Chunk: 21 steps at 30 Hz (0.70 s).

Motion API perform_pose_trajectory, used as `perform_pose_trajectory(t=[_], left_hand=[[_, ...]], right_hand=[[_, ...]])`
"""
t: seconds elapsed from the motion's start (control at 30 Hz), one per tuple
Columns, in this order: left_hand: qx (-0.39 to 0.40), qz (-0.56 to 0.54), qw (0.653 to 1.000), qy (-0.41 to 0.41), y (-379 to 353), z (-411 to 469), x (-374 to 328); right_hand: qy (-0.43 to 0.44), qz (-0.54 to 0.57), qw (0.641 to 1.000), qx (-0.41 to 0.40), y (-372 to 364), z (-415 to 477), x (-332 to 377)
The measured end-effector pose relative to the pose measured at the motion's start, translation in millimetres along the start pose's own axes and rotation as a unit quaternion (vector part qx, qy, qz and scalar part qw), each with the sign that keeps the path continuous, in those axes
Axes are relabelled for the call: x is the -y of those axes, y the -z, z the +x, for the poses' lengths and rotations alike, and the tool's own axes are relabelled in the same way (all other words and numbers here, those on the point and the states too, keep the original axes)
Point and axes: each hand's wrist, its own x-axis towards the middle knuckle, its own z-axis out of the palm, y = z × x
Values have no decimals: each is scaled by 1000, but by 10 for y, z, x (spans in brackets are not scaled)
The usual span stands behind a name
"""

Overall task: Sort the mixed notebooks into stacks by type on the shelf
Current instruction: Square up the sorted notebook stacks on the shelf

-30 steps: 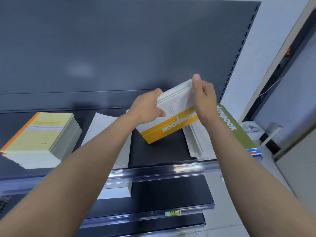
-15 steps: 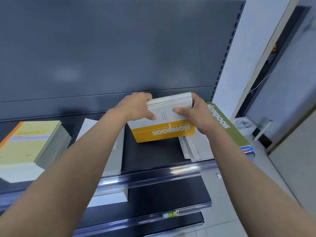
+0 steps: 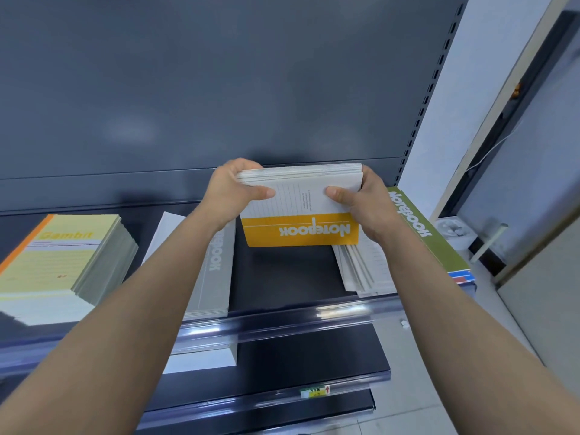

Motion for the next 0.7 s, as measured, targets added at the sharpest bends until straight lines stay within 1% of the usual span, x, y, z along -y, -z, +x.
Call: perform_pose_trajectory(t=[0.2, 0.37, 0.47, 0.63, 0.7], left_hand=[[-15, 11, 1000, -6, 47, 10, 50], [-29, -4, 1000, -8, 86, -40, 83], [-20, -11, 1000, -4, 102, -67, 138], [-13, 39, 999, -15, 65, -115, 232], [3, 87, 996, -27, 84, -107, 177]], right_hand=[[-18, 13, 1000, 2, -77, -16, -76], [2, -6, 1000, 12, -105, -1, 21], [3, -9, 1000, 25, -119, -5, 4], [-5, -17, 999, 44, -128, -36, -87], [1, -33, 998, 48, -130, -26, -83]])
